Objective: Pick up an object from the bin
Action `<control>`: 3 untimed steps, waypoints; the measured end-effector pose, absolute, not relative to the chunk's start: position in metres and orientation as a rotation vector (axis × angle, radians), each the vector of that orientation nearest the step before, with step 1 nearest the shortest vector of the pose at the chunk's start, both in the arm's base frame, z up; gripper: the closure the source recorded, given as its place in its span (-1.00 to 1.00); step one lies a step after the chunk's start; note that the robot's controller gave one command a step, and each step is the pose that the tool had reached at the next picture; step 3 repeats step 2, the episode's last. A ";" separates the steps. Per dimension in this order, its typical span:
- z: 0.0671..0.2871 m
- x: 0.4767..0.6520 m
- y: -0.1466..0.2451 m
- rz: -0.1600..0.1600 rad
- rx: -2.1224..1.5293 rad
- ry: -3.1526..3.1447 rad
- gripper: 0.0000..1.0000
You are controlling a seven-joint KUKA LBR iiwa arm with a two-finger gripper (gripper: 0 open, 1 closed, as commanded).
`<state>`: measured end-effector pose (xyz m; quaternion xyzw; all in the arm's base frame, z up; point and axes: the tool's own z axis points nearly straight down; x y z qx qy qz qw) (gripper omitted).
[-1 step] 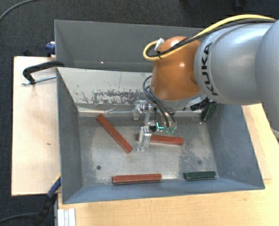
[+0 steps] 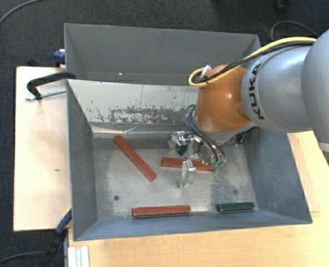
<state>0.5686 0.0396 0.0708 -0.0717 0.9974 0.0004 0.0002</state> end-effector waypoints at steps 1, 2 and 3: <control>0.071 0.569 0.040 0.003 -0.226 3.133 1.00; 0.237 0.560 0.012 -0.002 -0.354 3.106 1.00; 0.237 0.560 0.012 -0.002 -0.354 3.106 1.00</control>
Offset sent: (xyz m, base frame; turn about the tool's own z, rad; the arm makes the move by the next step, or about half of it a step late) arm 0.0000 0.0000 0.0000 0.0000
